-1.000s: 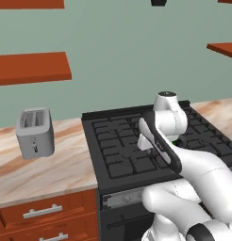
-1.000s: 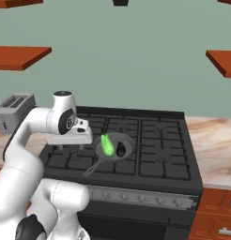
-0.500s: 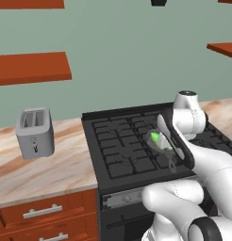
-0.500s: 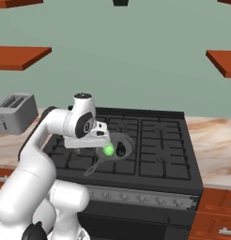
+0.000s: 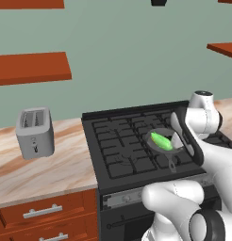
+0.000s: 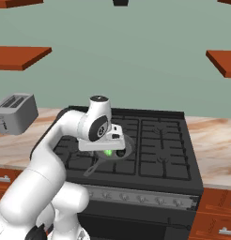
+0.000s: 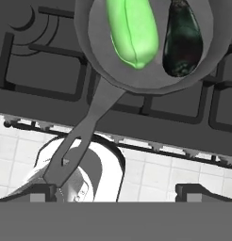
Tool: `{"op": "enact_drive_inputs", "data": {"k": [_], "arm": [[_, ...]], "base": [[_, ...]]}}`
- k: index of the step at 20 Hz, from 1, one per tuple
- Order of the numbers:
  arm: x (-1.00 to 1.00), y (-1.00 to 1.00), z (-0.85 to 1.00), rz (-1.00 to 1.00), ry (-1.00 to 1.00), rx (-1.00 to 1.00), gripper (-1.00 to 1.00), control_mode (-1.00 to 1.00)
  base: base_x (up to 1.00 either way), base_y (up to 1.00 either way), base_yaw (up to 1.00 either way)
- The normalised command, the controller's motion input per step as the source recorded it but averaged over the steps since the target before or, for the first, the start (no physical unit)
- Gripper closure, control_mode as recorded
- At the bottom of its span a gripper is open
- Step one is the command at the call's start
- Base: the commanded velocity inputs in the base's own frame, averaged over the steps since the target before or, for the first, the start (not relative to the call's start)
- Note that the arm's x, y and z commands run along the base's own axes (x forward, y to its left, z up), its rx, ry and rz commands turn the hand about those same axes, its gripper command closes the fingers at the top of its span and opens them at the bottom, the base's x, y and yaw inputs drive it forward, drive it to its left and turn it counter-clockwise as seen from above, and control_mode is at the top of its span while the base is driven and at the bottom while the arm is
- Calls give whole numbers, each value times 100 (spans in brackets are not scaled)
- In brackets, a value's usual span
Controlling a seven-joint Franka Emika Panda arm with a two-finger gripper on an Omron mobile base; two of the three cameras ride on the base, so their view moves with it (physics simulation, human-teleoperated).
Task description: Put the corn and eggplant in the pan. Then turn on the front center burner and set the heat to medium.
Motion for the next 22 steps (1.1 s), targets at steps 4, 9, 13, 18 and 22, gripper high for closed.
{"op": "enact_drive_inputs", "data": {"k": [4,9,13,18,22], "arm": [[-1,-43,1,0,-4,5,-100,-100],[0,-56,0,0,-1,3,-100,-100],[-2,-39,0,0,0,3,-100,-100],[-5,-19,0,-3,-1,6,-100,-100],[-9,-15,0,-1,-13,7,-100,-100]], "base": [[0,0,0],[0,0,0],[0,0,0],[0,0,0],[0,0,0]]}}
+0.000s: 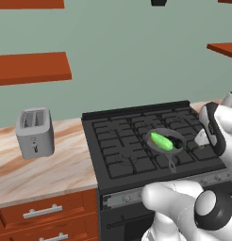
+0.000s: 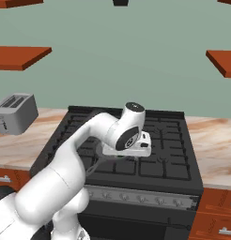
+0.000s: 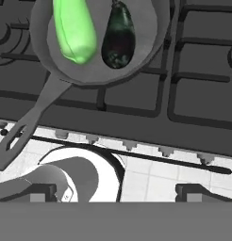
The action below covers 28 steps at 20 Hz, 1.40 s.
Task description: Put the corn and eggplant in the pan. Then turn on the front center burner and set the heat to medium.
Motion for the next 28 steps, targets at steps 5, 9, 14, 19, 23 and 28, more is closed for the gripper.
{"op": "enact_drive_inputs", "data": {"k": [5,9,14,19,23,28], "arm": [[-3,-5,-1,0,-36,15,-100,-100],[0,-21,-6,0,-39,17,-100,-100],[0,-16,-6,0,-35,15,-100,-100],[0,-2,-10,0,-21,9,-100,-100],[-9,0,-12,0,-15,2,-100,-100],[-16,0,-30,0,-16,0,-100,-100]], "base": [[0,0,0],[0,0,0],[0,0,0],[0,0,0],[0,0,0],[0,0,0]]}}
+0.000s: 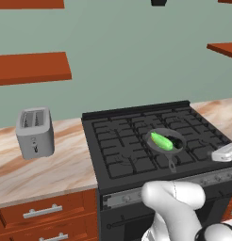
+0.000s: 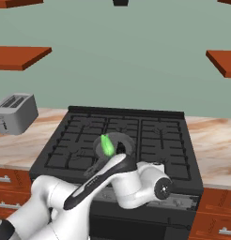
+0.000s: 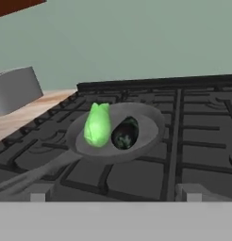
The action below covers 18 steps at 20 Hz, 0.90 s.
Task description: Put the corn and eggplant in the pan. Then turn on the front center burner and set the heat to medium.
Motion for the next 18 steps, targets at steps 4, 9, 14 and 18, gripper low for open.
{"op": "enact_drive_inputs", "data": {"k": [4,9,14,18], "arm": [[-9,0,-44,0,-13,0,-100,-100],[0,-2,-52,0,-7,0,-100,-100],[0,-14,-47,0,-8,0,-100,-100],[-2,-30,-46,0,-7,1,-100,-100]], "base": [[0,0,0],[0,0,0],[0,0,0],[0,0,0]]}}
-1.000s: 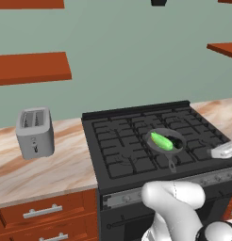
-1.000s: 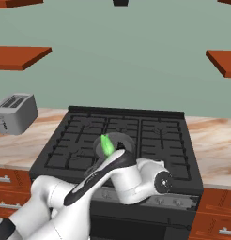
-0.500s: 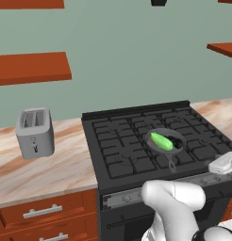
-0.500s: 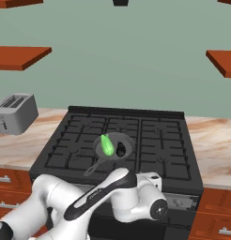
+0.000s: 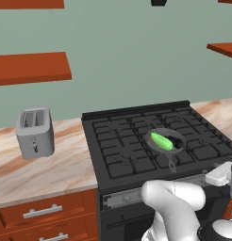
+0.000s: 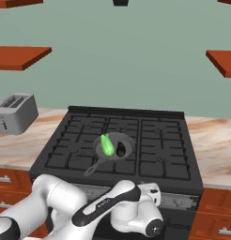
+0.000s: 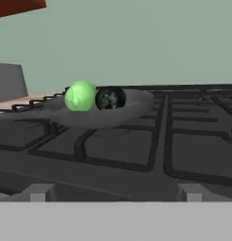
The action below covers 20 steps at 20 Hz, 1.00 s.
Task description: Put the corn and eggplant in the pan. Then turn on the front center burner and set the heat to medium.
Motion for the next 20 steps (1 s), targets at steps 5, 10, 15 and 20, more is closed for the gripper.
{"op": "enact_drive_inputs", "data": {"k": [5,10,15,20], "arm": [[-10,-32,-42,-3,-6,5,-100,-100],[-10,-28,-37,-6,-5,10,-100,-100],[-28,-3,-26,-1,-6,19,-100,-100],[-35,1,-26,0,-4,14,-100,-100]], "base": [[0,0,0],[0,0,0],[0,0,0],[0,0,0]]}}
